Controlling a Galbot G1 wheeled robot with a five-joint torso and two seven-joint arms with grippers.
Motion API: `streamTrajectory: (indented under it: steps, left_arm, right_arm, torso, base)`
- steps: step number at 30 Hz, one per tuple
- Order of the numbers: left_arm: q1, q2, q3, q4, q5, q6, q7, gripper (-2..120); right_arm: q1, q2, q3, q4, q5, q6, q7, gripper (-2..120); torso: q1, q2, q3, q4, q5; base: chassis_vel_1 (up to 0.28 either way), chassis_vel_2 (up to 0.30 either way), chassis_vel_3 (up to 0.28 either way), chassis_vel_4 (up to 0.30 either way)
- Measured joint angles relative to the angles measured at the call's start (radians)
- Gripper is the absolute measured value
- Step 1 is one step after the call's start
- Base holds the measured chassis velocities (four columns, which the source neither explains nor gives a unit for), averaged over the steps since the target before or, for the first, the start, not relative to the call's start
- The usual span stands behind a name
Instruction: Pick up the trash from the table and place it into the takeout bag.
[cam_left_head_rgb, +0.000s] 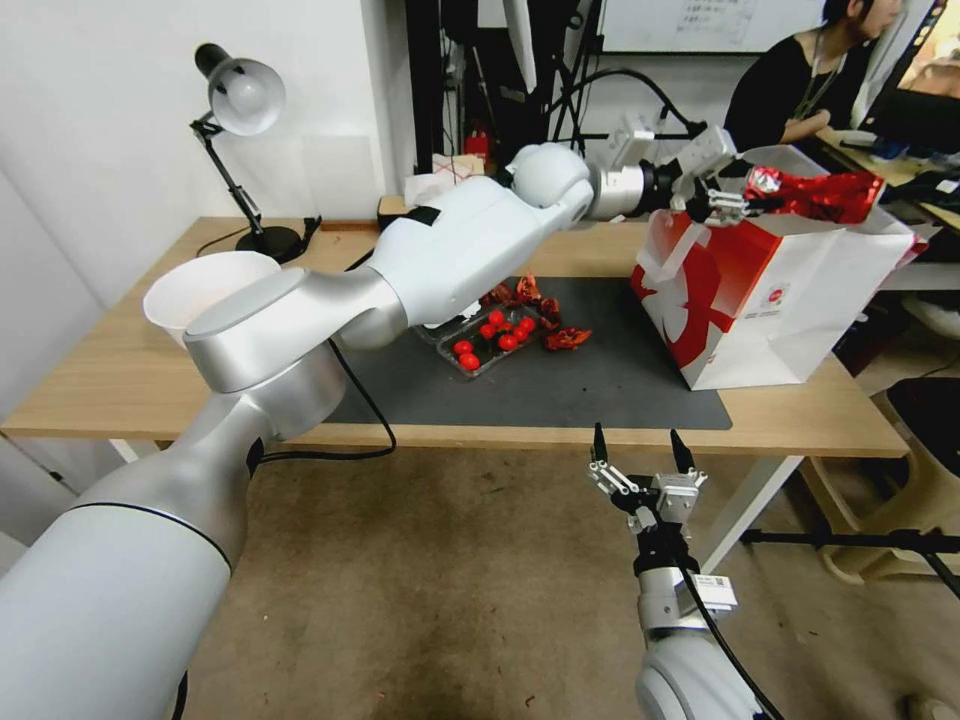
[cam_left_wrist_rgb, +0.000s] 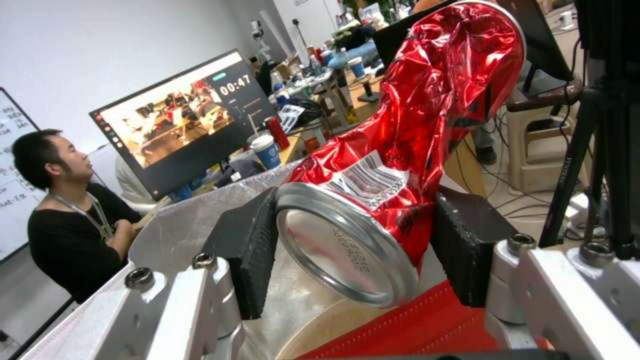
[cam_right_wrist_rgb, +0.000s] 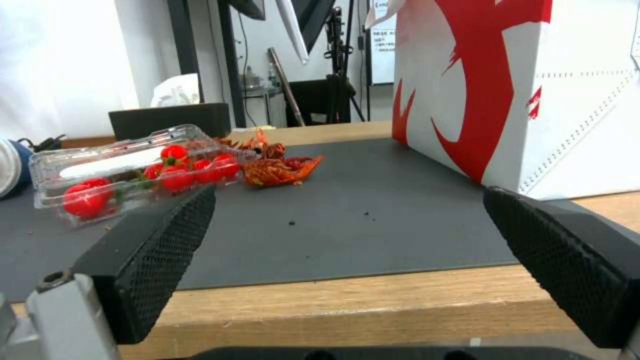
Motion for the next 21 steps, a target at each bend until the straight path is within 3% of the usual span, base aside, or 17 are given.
streamTrajectory:
  steps: [10, 21]
  left_arm:
    - [0.001, 0.001, 0.003, -0.003, -0.001, 0.0, -0.013, 50]
    - [-0.001, 0.004, -0.001, 0.001, 0.068, 0.063, -0.163, 51]
  right_arm:
    - [0.001, 0.001, -0.001, 0.0, 0.0, -0.001, 0.0, 100]
    - [-0.003, 0.007, 0.0, 0.005, -0.003, -0.001, -0.001, 100]
  torso:
    - [0.0, 0.0, 0.0, 0.0, 0.0]
    - [0.0, 0.0, 0.0, 0.0001, -0.0001]
  base:
    - [0.0, 0.0, 0.0, 0.0]
    - [0.0, 0.0, 0.0, 0.0]
